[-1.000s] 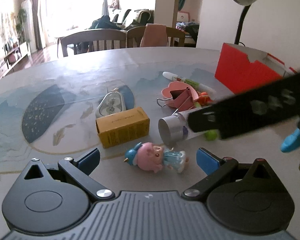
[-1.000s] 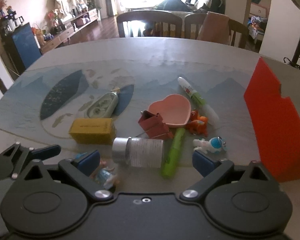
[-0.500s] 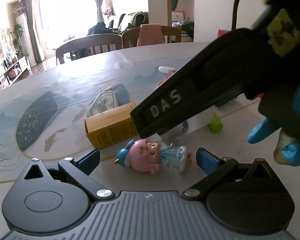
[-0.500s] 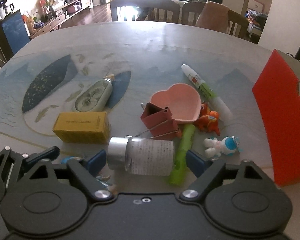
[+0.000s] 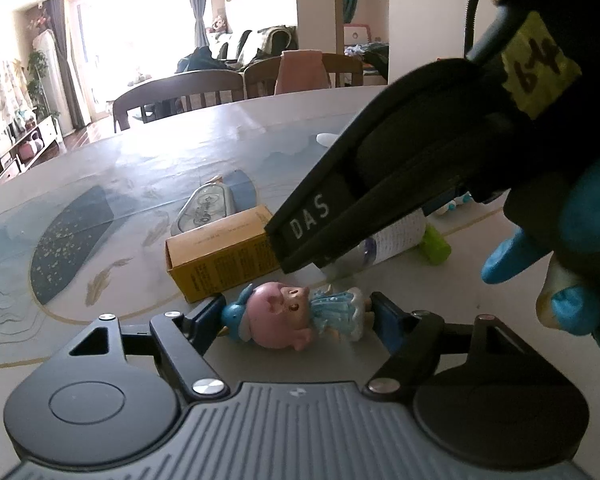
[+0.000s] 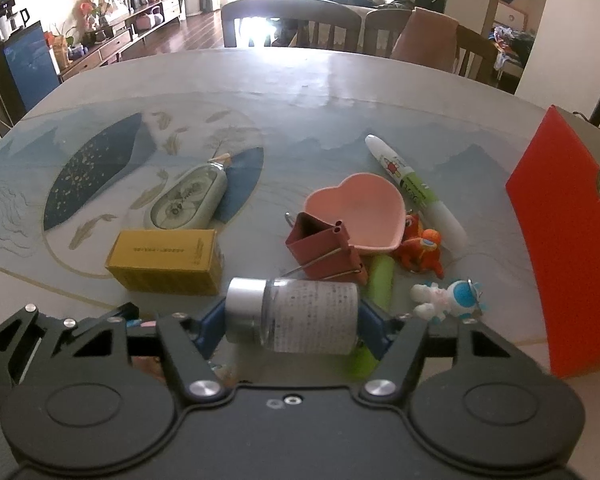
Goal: Organize rigid objects
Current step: 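Carry the pig figurine and glass jar into the shoebox with both tools, then open the left tool to drop the pig while the right tool releases the glass jar, then withdraw both tools from the shoebox toward the remaining items, then grasp the yellow cardboard box with the left tool while the right tool grasps the lime-green glue stick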
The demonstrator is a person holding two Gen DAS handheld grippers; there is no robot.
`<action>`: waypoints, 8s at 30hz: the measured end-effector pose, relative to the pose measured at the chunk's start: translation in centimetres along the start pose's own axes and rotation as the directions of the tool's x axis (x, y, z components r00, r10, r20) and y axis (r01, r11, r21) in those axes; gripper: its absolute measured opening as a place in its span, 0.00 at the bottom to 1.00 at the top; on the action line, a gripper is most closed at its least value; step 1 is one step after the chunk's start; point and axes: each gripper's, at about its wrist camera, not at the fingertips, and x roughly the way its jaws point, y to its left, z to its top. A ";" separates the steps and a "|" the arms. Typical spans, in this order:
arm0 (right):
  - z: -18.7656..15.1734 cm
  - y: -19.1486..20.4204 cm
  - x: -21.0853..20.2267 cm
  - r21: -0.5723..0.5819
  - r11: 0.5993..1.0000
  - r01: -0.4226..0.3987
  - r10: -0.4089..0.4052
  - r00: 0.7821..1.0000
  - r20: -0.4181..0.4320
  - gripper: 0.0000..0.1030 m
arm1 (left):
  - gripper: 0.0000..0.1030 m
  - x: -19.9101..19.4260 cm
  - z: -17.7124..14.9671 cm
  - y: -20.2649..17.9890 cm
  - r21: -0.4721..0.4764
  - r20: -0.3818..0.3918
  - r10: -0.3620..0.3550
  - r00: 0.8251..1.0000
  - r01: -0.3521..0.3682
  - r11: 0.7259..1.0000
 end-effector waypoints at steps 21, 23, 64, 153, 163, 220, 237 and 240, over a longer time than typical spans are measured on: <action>0.7 -2.3 -7.3 0.029 0.996 -0.088 0.086 0.995 0.053 0.65 | 0.75 -2.8 1.4 1.2 -0.116 -0.073 -0.033 0.997 0.024 0.993; 0.9 -2.7 -8.4 0.033 0.995 -0.092 0.090 0.994 0.061 0.65 | 0.75 -3.7 2.0 1.4 -0.134 -0.069 -0.051 0.996 0.042 0.990; 1.1 -26.2 -16.7 0.235 0.972 0.030 -0.078 0.978 0.195 0.65 | 0.75 -6.9 18.0 -14.3 0.011 -0.025 -0.255 0.967 0.255 0.967; 5.1 -36.1 -3.7 0.254 0.966 0.056 -0.030 0.994 -0.103 0.82 | 0.74 10.1 23.9 -29.0 0.075 -0.440 -0.175 0.881 0.230 0.970; 4.9 -33.8 -7.8 0.239 0.971 0.020 -0.020 1.000 -0.004 0.83 | 0.74 5.7 24.1 -25.8 0.051 -0.354 -0.196 0.914 0.228 0.972; -3.0 -6.7 -15.8 0.006 0.989 -0.148 0.139 0.944 0.298 0.99 | 0.97 -10.6 12.1 2.4 -0.225 -0.039 -0.081 0.996 0.070 0.972; -3.2 -6.8 -6.7 0.018 0.998 -0.066 0.062 0.985 0.161 0.95 | 0.99 -3.0 7.3 5.7 -0.331 -0.114 0.006 0.993 -0.044 0.943; -3.4 -6.4 -5.4 0.008 0.998 -0.067 0.066 0.989 0.136 0.93 | 0.99 -1.5 6.9 5.6 -0.335 -0.134 0.030 0.990 -0.074 0.939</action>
